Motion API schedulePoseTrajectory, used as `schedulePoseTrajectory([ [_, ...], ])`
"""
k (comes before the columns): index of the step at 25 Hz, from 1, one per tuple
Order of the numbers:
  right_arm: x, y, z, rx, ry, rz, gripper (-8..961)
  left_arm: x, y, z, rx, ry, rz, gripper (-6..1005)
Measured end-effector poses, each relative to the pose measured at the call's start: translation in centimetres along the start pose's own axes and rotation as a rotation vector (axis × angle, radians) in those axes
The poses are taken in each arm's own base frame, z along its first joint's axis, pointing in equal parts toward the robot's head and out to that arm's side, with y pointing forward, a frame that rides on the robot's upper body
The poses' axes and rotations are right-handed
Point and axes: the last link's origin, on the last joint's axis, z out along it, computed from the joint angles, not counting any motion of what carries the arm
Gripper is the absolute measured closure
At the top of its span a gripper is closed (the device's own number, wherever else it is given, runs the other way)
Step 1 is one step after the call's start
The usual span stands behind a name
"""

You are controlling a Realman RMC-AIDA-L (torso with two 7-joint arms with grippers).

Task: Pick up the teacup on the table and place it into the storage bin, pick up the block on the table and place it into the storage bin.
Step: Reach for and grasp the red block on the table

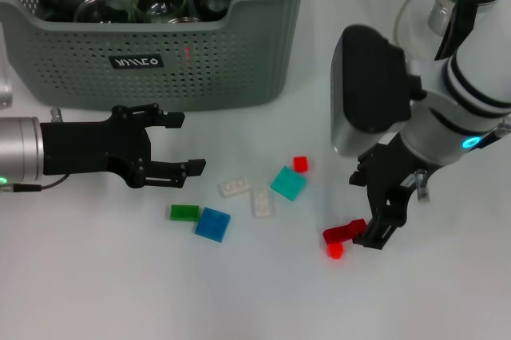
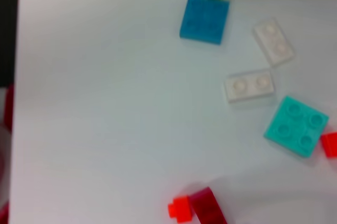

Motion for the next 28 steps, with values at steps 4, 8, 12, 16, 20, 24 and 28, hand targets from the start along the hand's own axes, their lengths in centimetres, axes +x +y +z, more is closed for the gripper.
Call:
schedulePoseTrajectory([
  [4, -0.1, 0.3, 0.8, 0.010, 0.035, -0.047, 9, -0.2, 0.1, -0.1, 0.012, 0.015, -0.017, 126],
  [8, 0.0, 0.5, 1.2, 0.020, 0.068, -0.075, 9, -0.2, 0.0, -0.2, 0.028, 0.030, -0.033, 126],
  [12, -0.1, 0.7, 1.6, 0.022, 0.084, -0.099, 9, -0.3, -0.1, -0.4, 0.040, 0.040, -0.048, 126],
  [16, -0.4, 0.9, 1.9, 0.028, 0.089, -0.119, 8, -0.4, -0.1, -0.5, 0.044, 0.047, -0.056, 126],
  [20, -0.7, 1.1, 2.3, 0.038, 0.095, -0.140, 13, -0.4, -0.1, -0.5, 0.045, 0.049, -0.057, 126],
  [24, -0.8, 1.1, 2.3, 0.041, 0.095, -0.141, 57, -0.3, -0.2, -0.4, 0.043, 0.055, -0.060, 126],
  [28, -1.0, 1.1, 2.2, 0.045, 0.093, -0.149, 215, -0.2, -0.2, -0.3, 0.042, 0.057, -0.061, 126],
])
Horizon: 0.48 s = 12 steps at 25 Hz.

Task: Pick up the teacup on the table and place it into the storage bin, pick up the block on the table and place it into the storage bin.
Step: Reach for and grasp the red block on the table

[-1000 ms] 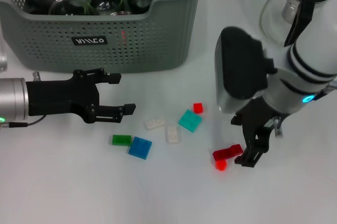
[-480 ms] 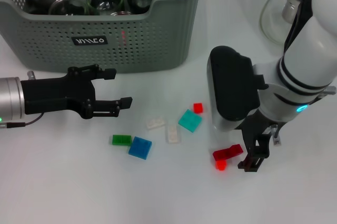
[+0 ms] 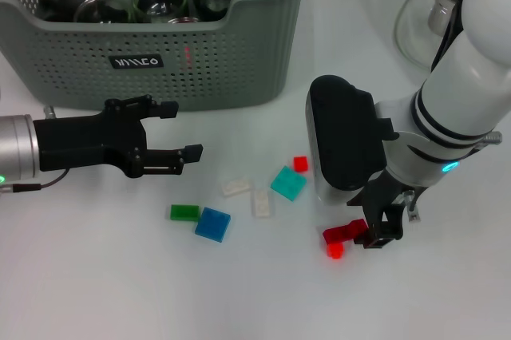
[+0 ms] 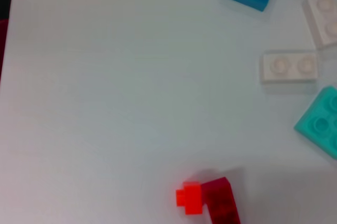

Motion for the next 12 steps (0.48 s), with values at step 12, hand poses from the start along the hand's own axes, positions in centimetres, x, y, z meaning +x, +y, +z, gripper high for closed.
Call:
schedulePoseTrajectory([
  [12, -0.16, -0.16, -0.03, -0.001, 0.012, -0.012, 593, 0.00, -0.03, 0.02, 0.002, 0.001, -0.002, 126],
])
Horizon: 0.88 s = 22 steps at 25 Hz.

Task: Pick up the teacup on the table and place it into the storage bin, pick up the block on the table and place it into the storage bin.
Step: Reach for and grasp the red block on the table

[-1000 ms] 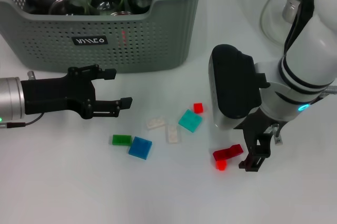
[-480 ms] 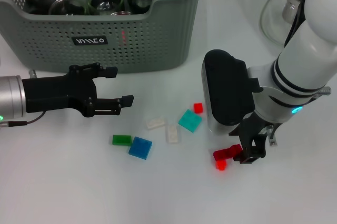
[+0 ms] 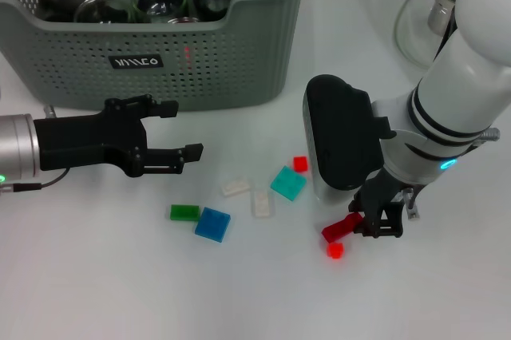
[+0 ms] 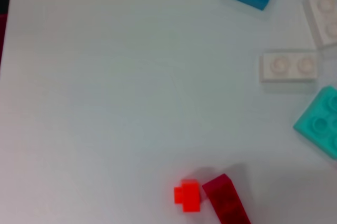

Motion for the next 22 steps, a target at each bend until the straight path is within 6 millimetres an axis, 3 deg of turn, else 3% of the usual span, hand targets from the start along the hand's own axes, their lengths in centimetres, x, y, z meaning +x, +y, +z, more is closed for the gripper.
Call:
schedulePoseTrajectory([
  [7, -0.10, 0.10, 0.09, -0.003, 0.007, -0.013, 701, 0.03, -0.04, 0.00, 0.002, 0.001, 0.000, 126],
  [13, -0.32, 0.09, 0.10, -0.001, 0.010, -0.019, 700, 0.05, -0.04, -0.01, 0.002, 0.002, 0.000, 126],
  [22, -0.46, 0.10, -0.12, -0.002, 0.008, -0.020, 620, -0.07, -0.01, -0.11, 0.005, 0.003, -0.004, 126],
])
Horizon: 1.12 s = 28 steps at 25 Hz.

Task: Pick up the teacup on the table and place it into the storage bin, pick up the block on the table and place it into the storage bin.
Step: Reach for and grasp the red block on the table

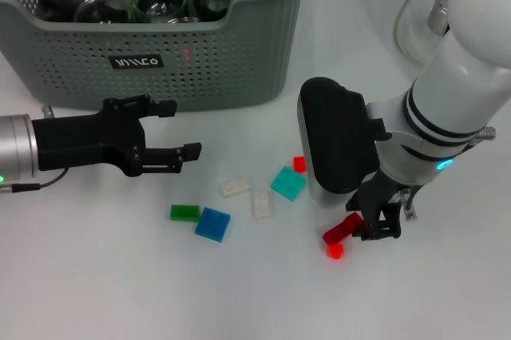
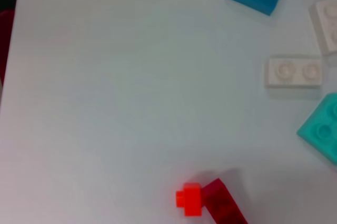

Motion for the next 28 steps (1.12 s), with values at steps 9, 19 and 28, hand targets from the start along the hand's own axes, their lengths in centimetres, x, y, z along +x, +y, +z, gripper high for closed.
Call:
schedulePoseTrajectory([
  [9, 0.05, 0.02, 0.25, 0.003, 0.005, -0.010, 610, 0.11, 0.03, -0.16, 0.002, 0.015, -0.006, 126],
  [19, -0.45, 0.04, 0.68, 0.028, 0.003, -0.040, 607, -0.04, 0.10, -0.25, 0.003, 0.015, -0.010, 126],
  [28, -0.42, -0.18, 0.42, 0.039, -0.003, -0.022, 609, -0.11, 0.08, -0.33, 0.008, 0.017, -0.014, 126],
])
